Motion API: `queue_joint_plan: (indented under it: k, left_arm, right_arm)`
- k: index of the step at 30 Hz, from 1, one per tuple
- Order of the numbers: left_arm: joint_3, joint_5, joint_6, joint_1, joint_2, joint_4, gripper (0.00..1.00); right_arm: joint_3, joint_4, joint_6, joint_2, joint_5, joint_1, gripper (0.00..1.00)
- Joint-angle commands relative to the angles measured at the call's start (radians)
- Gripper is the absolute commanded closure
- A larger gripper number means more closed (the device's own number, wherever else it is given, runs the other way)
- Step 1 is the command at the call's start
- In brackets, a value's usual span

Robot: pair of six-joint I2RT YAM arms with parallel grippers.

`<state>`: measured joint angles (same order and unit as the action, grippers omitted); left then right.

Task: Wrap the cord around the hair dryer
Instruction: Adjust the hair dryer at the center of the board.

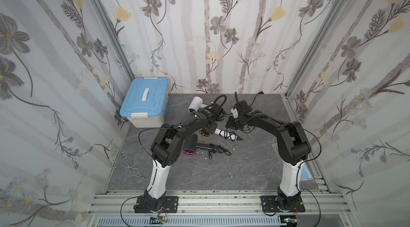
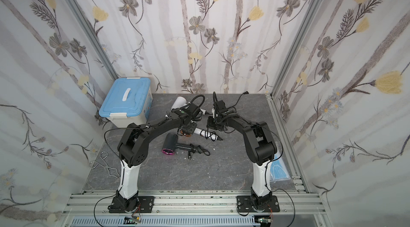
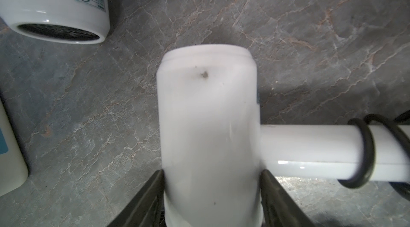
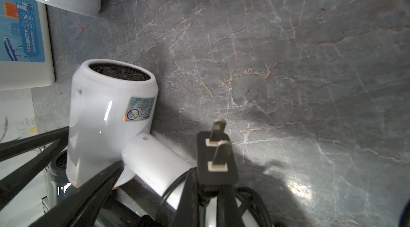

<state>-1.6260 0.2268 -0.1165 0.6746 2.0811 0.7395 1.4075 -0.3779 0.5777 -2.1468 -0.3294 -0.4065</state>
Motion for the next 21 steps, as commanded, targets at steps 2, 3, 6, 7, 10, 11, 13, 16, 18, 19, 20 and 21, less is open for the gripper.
queue_joint_plan:
  k: [2, 3, 6, 7, 10, 11, 13, 16, 18, 19, 20, 21]
  left_arm:
    - [0.047, -0.073, 0.026, 0.006, 0.021, 0.246, 0.54]
    - [0.055, -0.071, 0.04, 0.009, 0.019, 0.248, 0.54]
    - [0.078, -0.067, 0.074, 0.019, 0.014, 0.251, 0.54]
    - [0.085, -0.066, 0.084, 0.023, 0.012, 0.251, 0.54]
    - [0.106, -0.068, 0.111, 0.031, 0.005, 0.25, 0.54]
    - [0.113, -0.07, 0.118, 0.032, 0.006, 0.25, 0.54]
    - [0.118, -0.066, 0.121, 0.033, 0.008, 0.253, 0.54]
    - [0.111, -0.063, 0.106, 0.034, 0.005, 0.266, 0.54]
    - [0.093, -0.072, 0.087, 0.034, 0.002, 0.282, 0.53]
    - [0.08, -0.08, 0.077, 0.035, 0.0, 0.294, 0.5]
    - [0.066, -0.087, 0.067, 0.035, -0.002, 0.307, 0.45]
    - [0.055, -0.091, 0.061, 0.036, -0.005, 0.317, 0.42]
  right_arm:
    - [0.062, 0.025, -0.005, -0.037, 0.026, 0.004, 1.0]
    - [0.082, 0.02, -0.006, -0.051, 0.027, 0.005, 1.0]
    - [0.146, -0.003, -0.013, -0.101, 0.031, 0.01, 1.0]
    - [0.163, -0.007, -0.013, -0.115, 0.035, 0.011, 1.0]
    - [0.208, -0.021, -0.015, -0.154, 0.046, 0.016, 1.0]
    - [0.223, -0.029, -0.017, -0.167, 0.047, 0.018, 1.0]
    - [0.25, -0.05, -0.026, -0.193, 0.055, 0.018, 1.0]
    - [0.265, -0.075, -0.043, -0.214, 0.059, 0.015, 1.0]
    - [0.264, -0.09, -0.055, -0.217, 0.064, 0.011, 0.98]
    - [0.259, -0.094, -0.061, -0.216, 0.069, 0.01, 0.9]
    - [0.253, -0.096, -0.064, -0.214, 0.07, 0.009, 0.83]
    - [0.248, -0.097, -0.065, -0.212, 0.071, 0.009, 0.78]
